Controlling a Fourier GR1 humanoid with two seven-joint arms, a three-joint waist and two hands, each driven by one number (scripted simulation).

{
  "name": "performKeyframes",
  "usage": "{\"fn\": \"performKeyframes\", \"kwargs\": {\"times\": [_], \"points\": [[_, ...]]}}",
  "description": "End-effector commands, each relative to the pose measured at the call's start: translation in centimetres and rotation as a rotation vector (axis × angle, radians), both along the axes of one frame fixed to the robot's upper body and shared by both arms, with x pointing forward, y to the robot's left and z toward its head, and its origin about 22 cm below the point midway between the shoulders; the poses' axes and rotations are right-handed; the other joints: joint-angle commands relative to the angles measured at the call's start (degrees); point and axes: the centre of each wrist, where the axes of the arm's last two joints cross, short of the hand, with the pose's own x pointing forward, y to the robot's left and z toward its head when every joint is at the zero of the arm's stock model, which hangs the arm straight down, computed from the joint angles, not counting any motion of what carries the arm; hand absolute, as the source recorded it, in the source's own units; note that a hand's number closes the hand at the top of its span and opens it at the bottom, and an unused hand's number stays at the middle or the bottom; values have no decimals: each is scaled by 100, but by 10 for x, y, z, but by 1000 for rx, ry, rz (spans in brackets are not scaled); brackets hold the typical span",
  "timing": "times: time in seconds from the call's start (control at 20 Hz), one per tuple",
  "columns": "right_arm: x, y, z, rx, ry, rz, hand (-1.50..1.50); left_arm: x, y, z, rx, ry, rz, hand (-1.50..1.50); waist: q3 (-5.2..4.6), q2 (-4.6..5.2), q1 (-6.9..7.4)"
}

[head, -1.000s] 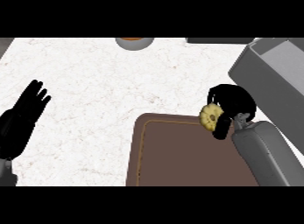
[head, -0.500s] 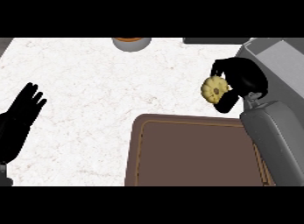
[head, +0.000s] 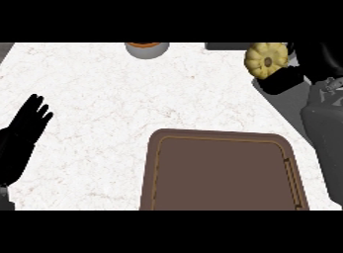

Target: Pick the squash from the tray and place it in the cardboard box

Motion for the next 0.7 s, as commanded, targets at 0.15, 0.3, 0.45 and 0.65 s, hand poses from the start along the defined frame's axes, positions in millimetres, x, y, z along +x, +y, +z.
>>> {"fn": "performKeyframes", "kwargs": {"times": [0.15, 0.3, 0.45, 0.65], "points": [[4, -43, 41, 12, -116, -194, 150, -4, 6, -14, 15, -5, -16, 0, 0, 22, 40], [7, -67, 51, 52, -125, -223, 150, 1, -7, 3, 8, -12, -10, 0, 3, 20, 42], [18, -80, 47, 10, -82, -236, 150, 7, -15, -7, 8, -10, -12, 0, 1, 25, 26], [31, -115, 24, -26, -48, -232, 150, 4, -6, -12, 11, -36, -3, 0, 2, 32, 34]]}}
